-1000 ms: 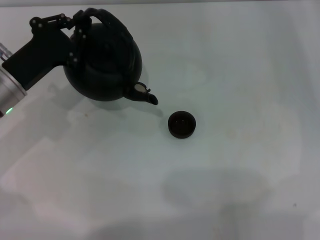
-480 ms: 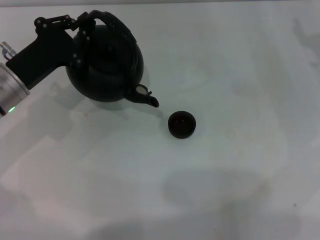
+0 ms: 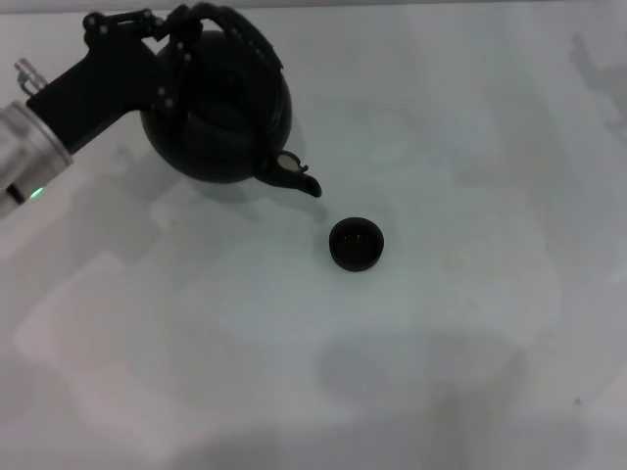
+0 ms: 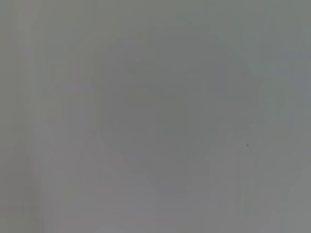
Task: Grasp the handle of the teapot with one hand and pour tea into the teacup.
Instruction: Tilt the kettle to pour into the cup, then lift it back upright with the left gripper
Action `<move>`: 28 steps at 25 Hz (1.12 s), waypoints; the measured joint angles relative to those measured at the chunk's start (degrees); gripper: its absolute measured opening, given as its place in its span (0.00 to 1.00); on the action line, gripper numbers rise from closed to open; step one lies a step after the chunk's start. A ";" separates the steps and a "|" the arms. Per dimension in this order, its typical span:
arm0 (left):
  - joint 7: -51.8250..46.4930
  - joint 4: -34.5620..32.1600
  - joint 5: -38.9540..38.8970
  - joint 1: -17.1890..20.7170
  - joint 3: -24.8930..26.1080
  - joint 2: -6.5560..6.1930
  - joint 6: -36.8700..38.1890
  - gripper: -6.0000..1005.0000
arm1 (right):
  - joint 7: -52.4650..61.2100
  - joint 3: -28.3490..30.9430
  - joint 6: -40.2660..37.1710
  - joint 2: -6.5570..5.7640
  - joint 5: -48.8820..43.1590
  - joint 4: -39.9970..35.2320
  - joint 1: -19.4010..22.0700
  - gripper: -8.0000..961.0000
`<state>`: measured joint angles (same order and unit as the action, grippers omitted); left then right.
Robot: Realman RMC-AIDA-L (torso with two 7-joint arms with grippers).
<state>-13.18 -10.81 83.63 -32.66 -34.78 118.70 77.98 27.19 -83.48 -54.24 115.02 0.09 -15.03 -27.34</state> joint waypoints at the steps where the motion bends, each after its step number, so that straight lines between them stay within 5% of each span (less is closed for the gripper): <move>1: 0.32 0.00 0.08 -0.33 -0.24 0.04 -0.15 0.11 | 0.00 -0.01 0.02 0.02 -0.01 0.00 -0.05 0.87; 28: 9.29 1.69 -0.56 -2.24 -3.71 0.77 -1.45 0.11 | 2.19 1.35 0.04 0.16 0.42 1.75 0.67 0.87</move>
<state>-3.89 -9.13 83.08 -34.90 -38.50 119.47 76.53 29.39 -82.13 -54.20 115.18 0.51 -13.29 -26.67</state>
